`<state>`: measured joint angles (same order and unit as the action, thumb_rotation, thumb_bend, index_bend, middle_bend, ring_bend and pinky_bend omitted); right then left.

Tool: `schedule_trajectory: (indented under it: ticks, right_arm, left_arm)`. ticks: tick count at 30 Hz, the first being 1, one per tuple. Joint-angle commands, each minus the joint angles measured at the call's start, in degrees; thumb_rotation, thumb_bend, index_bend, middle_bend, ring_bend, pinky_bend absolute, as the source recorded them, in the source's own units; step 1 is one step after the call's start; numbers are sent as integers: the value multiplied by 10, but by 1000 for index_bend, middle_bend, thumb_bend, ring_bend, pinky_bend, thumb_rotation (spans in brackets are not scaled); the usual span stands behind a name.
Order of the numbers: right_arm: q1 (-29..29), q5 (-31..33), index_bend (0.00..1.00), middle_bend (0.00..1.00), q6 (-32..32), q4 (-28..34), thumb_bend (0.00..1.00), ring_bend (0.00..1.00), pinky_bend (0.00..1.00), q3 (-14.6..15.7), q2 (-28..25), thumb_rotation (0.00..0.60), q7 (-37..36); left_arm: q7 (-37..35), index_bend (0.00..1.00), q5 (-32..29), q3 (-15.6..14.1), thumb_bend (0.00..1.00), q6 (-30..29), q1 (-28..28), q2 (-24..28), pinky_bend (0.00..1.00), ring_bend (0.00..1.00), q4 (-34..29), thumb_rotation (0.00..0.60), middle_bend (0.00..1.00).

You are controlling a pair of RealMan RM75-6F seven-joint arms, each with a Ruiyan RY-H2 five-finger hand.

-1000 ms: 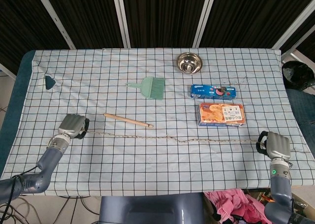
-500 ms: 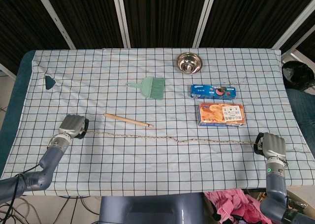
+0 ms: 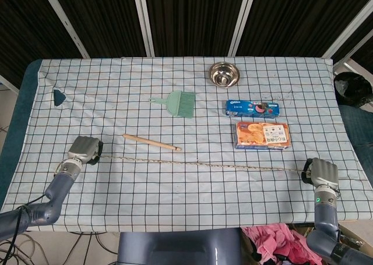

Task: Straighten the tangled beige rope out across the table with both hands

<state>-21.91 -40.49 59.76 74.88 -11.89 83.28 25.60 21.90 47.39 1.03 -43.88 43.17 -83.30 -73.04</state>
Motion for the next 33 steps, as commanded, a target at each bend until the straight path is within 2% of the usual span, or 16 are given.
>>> schedule_trajectory:
  ticks: [1,7,12,17,21,23,26,27,28,30,31,33]
  right_arm:
    - [-1,1,600,942,-1,0,432,1000,1000,1,-1,600,2]
    - [-5,10,326,942,-4,25,244,1000,1000,8,-19,600,25]
    - [-8,24,221,942,5,74,170,1000,1000,5,-50,600,42]
    - [-8,35,140,935,11,115,130,1000,1000,4,-81,600,51]
    - [-8,52,54,880,16,161,114,979,984,-2,-122,600,57]
    - [-5,46,26,794,31,185,114,912,923,-16,-142,600,40]
    - [9,12,1,555,45,223,115,716,711,-44,-175,600,-22]
    - [15,-4,0,467,49,237,115,636,603,-52,-189,600,-44]
    - [21,-23,0,398,52,248,116,562,477,-56,-201,600,-63]
    - [34,-70,0,312,68,266,115,456,298,-56,-223,600,-86]
    - [40,-96,0,268,82,274,115,403,238,-53,-232,600,-90]
    - [53,-149,0,203,111,286,115,333,212,-42,-243,600,-91]
  left_arm:
    - [1,548,-1,0,440,3,0,0,805,915,0,600,997]
    - [7,347,-6,3,228,10,4,13,802,914,-8,600,992]
    - [16,210,-11,6,149,9,9,42,791,897,-41,600,966]
    - [27,177,-27,5,140,16,17,79,781,882,-80,600,943]
    - [21,180,-30,19,139,-6,16,110,765,858,-116,600,916]
    - [12,217,-23,28,139,-22,13,127,756,846,-136,600,903]
    - [-4,260,9,43,140,-61,2,155,685,771,-174,600,828]
    - [-9,258,23,46,139,-77,-4,164,655,745,-187,600,799]
    - [-10,253,40,48,139,-99,-11,174,598,699,-201,600,751]
    - [1,239,76,45,135,-148,-26,188,487,598,-224,600,658]
    - [10,230,94,41,132,-176,-36,196,417,522,-237,600,594]
    - [25,218,120,33,127,-227,-59,209,309,389,-266,600,480]
